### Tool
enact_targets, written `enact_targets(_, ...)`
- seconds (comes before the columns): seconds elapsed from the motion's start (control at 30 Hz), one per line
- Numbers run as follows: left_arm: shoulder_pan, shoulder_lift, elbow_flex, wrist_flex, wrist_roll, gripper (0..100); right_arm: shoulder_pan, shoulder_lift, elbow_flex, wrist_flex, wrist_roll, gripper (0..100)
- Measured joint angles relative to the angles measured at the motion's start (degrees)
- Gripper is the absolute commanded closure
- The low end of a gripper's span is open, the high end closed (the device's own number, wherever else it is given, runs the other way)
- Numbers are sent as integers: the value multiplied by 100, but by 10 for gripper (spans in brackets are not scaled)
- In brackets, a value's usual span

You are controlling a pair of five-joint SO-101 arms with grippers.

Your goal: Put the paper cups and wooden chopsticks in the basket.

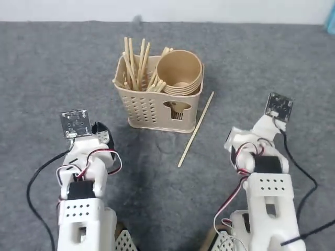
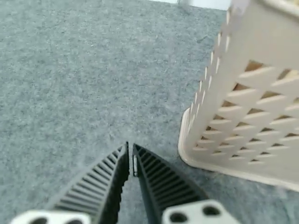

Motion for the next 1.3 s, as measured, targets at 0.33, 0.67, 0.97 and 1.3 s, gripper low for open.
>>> enact_targets(0.33, 237, 0, 0, 308, 0, 981, -9, 1292, -2136, 1046, -35, 990)
enact_targets(0.67, 308, 0, 0, 431, -105, 981, 0, 4062, -4290, 1064, -501, 985)
enact_targets(0.97, 334, 0, 0, 431, -176, 898, -97, 6593, -6435, 1292, -695, 893)
enact_targets(1.3, 316, 1644, -519, 26, -176, 878, -484, 8457, -8870, 1916, -1046, 952)
